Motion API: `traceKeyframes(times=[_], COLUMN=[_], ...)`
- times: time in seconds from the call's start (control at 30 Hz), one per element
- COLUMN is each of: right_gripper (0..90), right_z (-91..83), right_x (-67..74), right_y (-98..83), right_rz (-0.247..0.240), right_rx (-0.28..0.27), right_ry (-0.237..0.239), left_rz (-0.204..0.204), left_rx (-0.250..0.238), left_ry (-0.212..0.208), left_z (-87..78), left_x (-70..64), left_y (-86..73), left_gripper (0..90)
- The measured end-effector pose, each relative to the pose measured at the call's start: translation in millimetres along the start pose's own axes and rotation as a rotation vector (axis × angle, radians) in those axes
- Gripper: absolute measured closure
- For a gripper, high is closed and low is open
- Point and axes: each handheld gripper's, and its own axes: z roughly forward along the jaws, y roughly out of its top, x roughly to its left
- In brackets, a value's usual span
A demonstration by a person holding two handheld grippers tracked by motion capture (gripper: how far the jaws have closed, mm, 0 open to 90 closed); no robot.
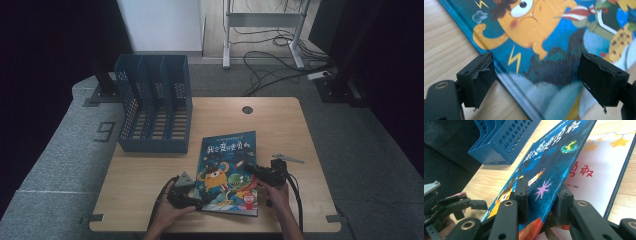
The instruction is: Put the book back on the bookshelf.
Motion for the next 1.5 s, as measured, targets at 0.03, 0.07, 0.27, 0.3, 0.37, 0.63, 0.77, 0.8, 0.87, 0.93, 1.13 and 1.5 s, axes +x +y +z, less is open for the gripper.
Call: traceKeyframes(times=[0.03,0.07,0.27,0.3,0.37,0.63,0.77,0.8,0.87,0.93,1.13,1.5], right_gripper=[68.1,68.1,68.1,68.1,68.1,68.1,68.2,68.3,68.6,69.1,70.4,68.2], right_z=[-0.4,-1.1,-3.3,-3.5,-3.9,-5.4,-5.7,-5.8,-6.4,-7.7,-14.2,-14.2], right_x=[-0.4,-1.1,-3.3,-3.5,-4.1,-6.6,-5.9,-5.7,-5.3,-5.2,-3.5,-9.3], right_y=[0.1,0.4,1.0,1.1,1.3,1.9,2.0,2.0,2.3,2.6,4.2,5.7], right_rz=[0.004,0.002,0.002,0.005,0.007,0.008,0.006,0.005,0.006,0.004,-0.003,0.01], right_rx=[-0.001,-0.002,-0.007,-0.007,-0.007,-0.013,-0.015,-0.016,-0.018,-0.019,-0.034,-0.018], right_ry=[0.0,-0.003,-0.008,-0.009,-0.009,-0.012,-0.012,-0.012,-0.011,-0.009,-0.009,-0.016], left_rz=[0.007,0.012,0.048,0.05,0.052,0.075,0.062,0.063,0.062,0.064,0.047,0.047], left_rx=[0.005,0.008,0.037,0.04,0.047,0.09,0.084,0.084,0.085,0.081,0.069,0.069], left_ry=[-0.001,-0.004,-0.027,-0.026,-0.033,-0.029,-0.031,-0.033,-0.03,-0.027,-0.016,-0.02], left_z=[-0.4,-0.7,-3.8,-4.1,-4.5,-3.0,-2.4,-2.2,-1.8,-1.0,-0.8,0.6], left_x=[-1.3,-2.7,-9.6,-9.9,-10.4,-13.0,-11.5,-11.0,-11.0,-10.3,-6.8,-4.4], left_y=[-0.4,-0.9,-4.1,-4.4,-5.3,-10.9,-10.3,-10.1,-9.7,-9.4,-8.3,-7.2], left_gripper=[14.3,14.3,13.3,13.1,12.8,10.4,9.5,9.2,8.3,7.2,6.7,7.9])
